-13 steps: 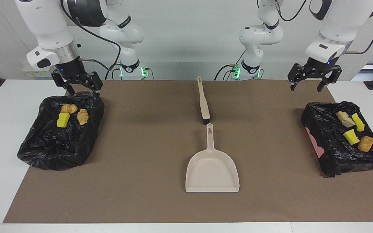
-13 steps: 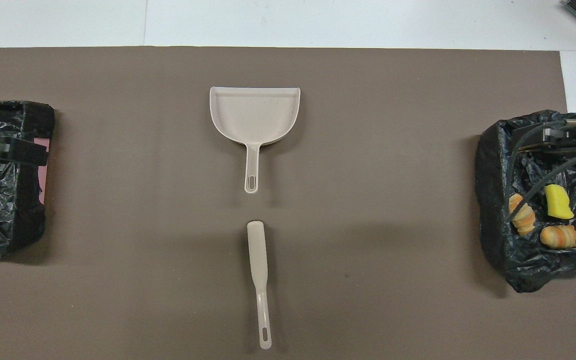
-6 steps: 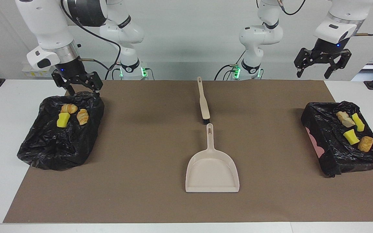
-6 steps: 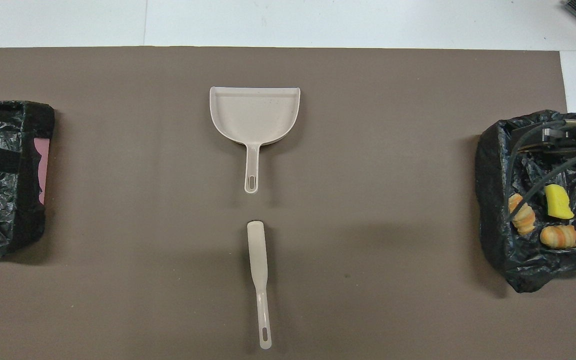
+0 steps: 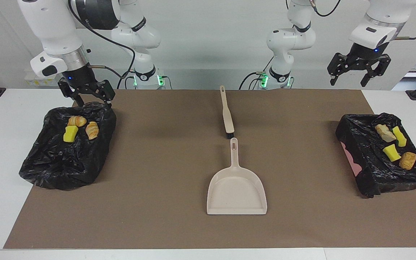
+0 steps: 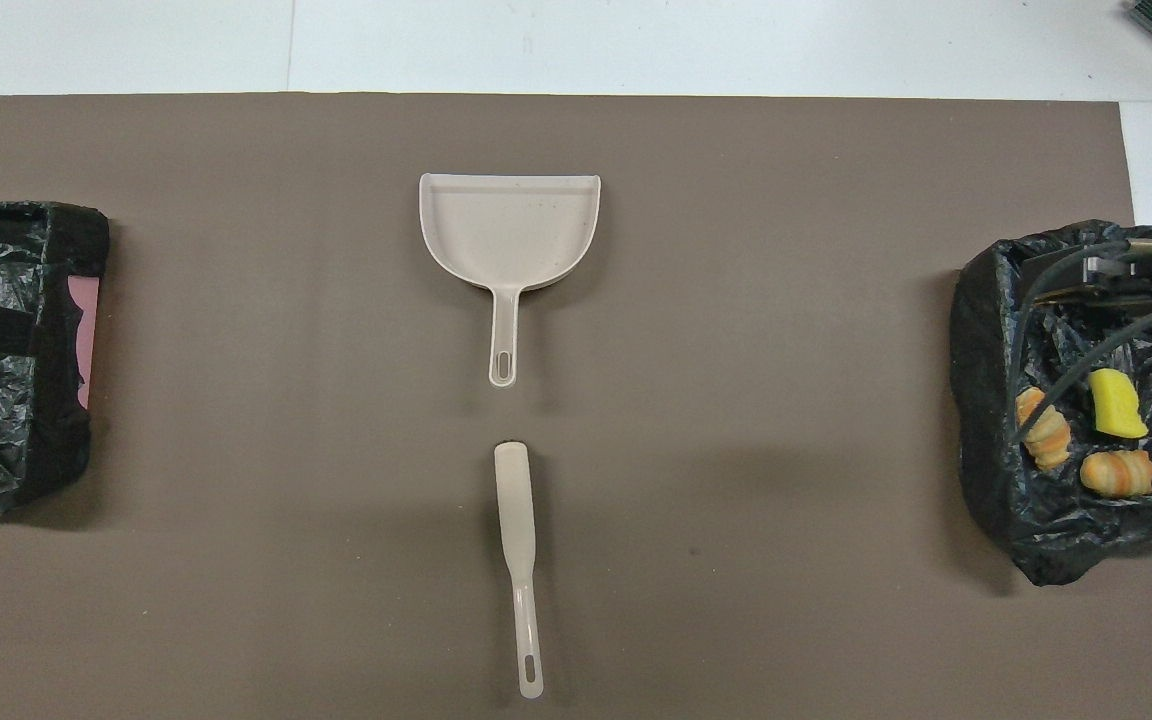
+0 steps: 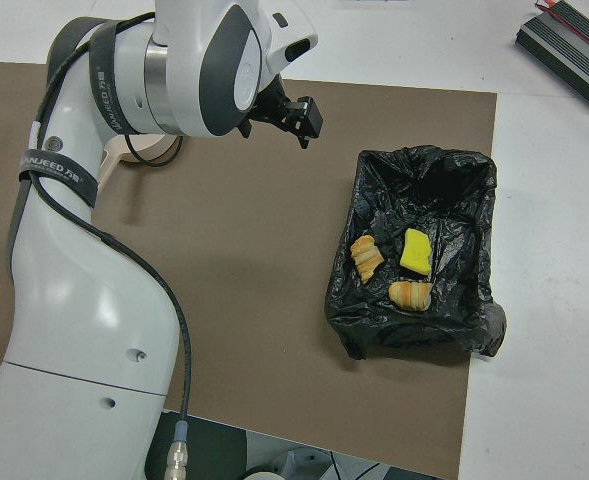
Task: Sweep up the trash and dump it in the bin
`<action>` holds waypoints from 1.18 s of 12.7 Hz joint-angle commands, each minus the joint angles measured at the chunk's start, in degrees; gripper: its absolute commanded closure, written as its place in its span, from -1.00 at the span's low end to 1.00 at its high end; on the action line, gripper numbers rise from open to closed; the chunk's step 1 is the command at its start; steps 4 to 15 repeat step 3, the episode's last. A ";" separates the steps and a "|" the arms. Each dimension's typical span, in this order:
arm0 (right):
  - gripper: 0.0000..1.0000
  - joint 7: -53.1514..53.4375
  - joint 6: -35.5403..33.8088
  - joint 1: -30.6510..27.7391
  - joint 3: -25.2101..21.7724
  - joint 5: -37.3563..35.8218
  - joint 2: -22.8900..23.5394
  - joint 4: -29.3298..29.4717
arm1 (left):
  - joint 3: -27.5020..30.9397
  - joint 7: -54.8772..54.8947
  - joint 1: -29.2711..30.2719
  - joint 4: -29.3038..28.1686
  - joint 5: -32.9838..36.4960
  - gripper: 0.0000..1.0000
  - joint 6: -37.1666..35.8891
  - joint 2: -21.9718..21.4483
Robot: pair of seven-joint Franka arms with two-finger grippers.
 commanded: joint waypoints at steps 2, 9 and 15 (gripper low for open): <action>-1.00 -1.84 -0.60 -0.16 -0.12 1.16 0.13 0.56 | -0.24 0.24 3.24 -1.99 -2.47 -1.00 0.08 -1.65; -1.00 -1.84 -0.52 -0.16 -0.12 1.16 0.13 0.56 | -0.24 0.24 3.24 -1.99 -2.47 -1.00 0.08 -1.65; -1.00 -1.84 -0.52 -0.16 -0.12 1.16 0.13 0.56 | -0.24 0.24 3.24 -1.99 -2.47 -1.00 0.08 -1.65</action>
